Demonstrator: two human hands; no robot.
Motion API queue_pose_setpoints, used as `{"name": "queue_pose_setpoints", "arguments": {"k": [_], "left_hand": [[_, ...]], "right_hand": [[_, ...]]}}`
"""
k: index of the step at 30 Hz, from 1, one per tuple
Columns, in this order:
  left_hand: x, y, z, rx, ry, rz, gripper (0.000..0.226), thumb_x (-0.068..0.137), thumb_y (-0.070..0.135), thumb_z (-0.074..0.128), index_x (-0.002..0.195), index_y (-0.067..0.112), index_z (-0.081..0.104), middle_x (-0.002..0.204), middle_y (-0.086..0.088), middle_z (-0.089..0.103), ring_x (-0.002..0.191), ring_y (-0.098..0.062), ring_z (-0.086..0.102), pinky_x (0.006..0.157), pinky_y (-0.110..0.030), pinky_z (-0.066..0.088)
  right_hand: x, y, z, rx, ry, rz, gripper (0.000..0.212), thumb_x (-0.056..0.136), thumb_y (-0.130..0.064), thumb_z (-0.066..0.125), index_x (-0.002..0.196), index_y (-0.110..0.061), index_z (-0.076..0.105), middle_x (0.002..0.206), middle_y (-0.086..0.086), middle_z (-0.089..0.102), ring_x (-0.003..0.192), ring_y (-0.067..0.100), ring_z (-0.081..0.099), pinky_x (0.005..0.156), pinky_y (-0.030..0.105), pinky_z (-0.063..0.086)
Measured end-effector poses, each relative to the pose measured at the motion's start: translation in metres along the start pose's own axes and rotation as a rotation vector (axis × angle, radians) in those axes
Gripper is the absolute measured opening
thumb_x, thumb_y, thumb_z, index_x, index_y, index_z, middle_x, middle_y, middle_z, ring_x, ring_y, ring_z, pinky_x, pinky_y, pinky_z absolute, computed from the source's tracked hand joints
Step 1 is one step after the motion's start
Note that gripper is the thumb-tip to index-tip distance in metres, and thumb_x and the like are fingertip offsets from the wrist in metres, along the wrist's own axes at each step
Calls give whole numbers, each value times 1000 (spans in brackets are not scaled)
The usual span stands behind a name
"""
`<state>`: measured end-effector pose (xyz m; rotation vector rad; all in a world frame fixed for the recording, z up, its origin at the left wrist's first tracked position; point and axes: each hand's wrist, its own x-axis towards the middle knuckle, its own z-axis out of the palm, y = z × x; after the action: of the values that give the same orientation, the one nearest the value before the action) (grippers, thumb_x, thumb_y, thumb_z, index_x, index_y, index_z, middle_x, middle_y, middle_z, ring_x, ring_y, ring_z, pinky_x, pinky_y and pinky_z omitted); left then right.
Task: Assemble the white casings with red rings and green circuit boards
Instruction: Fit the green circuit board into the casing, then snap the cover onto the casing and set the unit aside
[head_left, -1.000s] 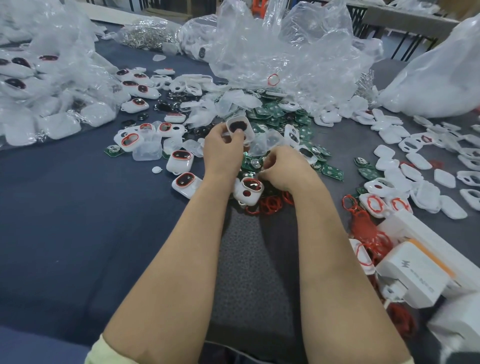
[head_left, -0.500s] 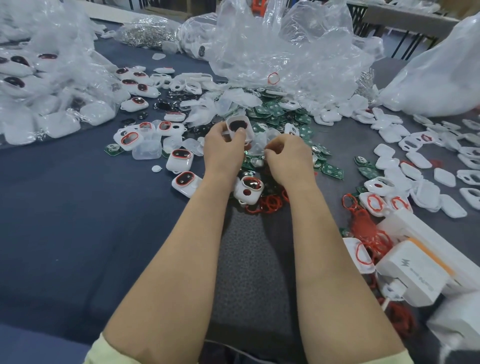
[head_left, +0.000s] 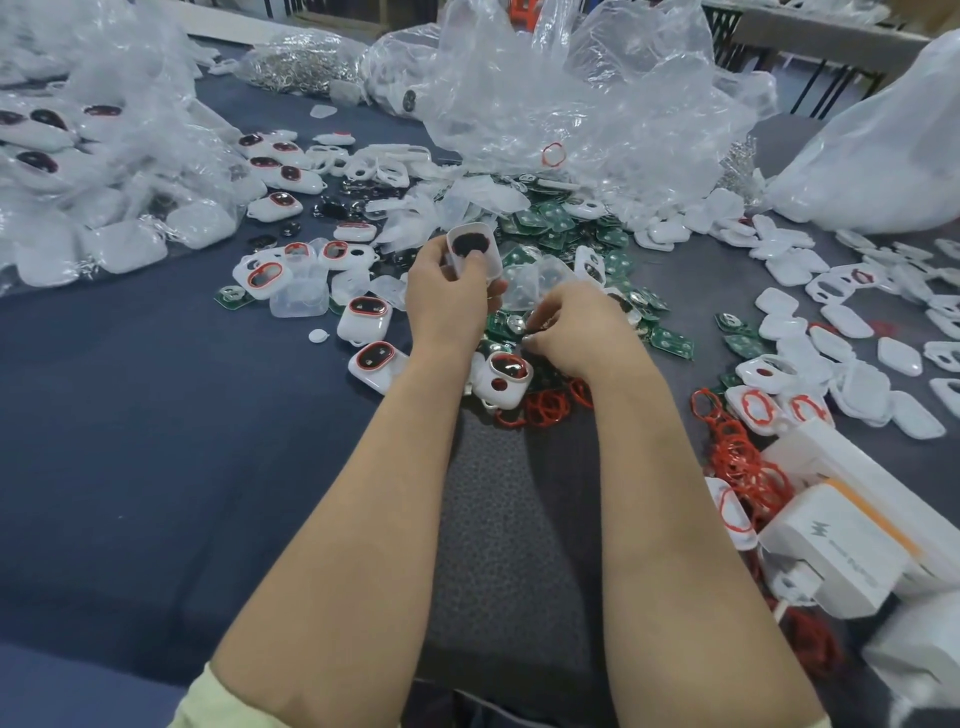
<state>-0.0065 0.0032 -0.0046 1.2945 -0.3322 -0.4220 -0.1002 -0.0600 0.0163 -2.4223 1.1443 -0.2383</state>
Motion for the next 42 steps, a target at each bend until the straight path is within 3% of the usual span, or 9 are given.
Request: {"name": "queue_pose_setpoints", "arguments": {"k": [14,16,18,20,25,30,36,38,42], "left_hand": [[-2,2,1,-29,-37,-20,15,97,7,51,111,8,57,91,-7,64,56,-5,67,62,-20,57],[-2,2,1,-29,-51,-30,21,96,6,52,116,7,57,98,-11,65,61,-6,68,64,-20,56],[-3,2,1,-20,-68,-30,23,94,3,51,116,9,57,104,-14,66,66,-8,69,68,-22,57],[-4,2,1,-15,-84,-29,27,93,1,52,118,10,57,105,-13,67,70,-10,69,73,-24,58],[-5,3,2,15,-103,-39,35,90,-2,55,124,5,53,105,-15,68,73,-12,70,72,-24,57],[-5,4,2,-13,-101,-49,25,93,2,54,117,1,49,95,-10,66,60,-4,68,63,-18,56],[-9,7,5,-40,-169,-49,14,92,0,54,94,13,50,87,-8,66,58,-5,68,57,-17,54],[-9,7,5,-36,-163,-44,16,92,-1,54,91,14,49,91,-11,66,58,-6,67,56,-17,54],[-9,8,4,-31,-176,-45,16,91,-1,54,89,15,51,91,-12,65,58,-7,68,57,-18,55]], "right_hand": [[9,0,7,-20,-4,25,18,90,-20,62,104,-10,65,110,13,64,105,31,58,91,41,51],[10,1,7,68,62,-16,13,91,-21,61,99,-11,63,106,8,64,102,27,57,89,33,48],[10,0,6,265,184,-52,5,92,-18,60,93,-13,57,92,-1,59,89,17,55,72,13,41],[9,-2,7,472,298,-70,6,91,-15,60,93,-15,55,85,-5,56,83,14,56,67,9,39],[9,-4,9,835,332,-25,9,88,-7,63,96,-12,62,85,4,65,77,16,63,82,39,56],[11,-4,12,759,402,-22,5,87,-10,65,92,-12,64,91,10,69,87,24,66,85,39,54],[9,-3,16,561,524,-110,7,87,-7,63,93,-8,66,81,-3,63,70,2,55,67,5,40],[9,-4,17,520,548,-133,8,87,-6,61,93,-7,66,83,0,64,76,10,57,70,9,42],[9,-5,19,457,552,-165,12,88,-4,58,96,-5,66,92,11,67,87,23,61,84,33,48]]}}
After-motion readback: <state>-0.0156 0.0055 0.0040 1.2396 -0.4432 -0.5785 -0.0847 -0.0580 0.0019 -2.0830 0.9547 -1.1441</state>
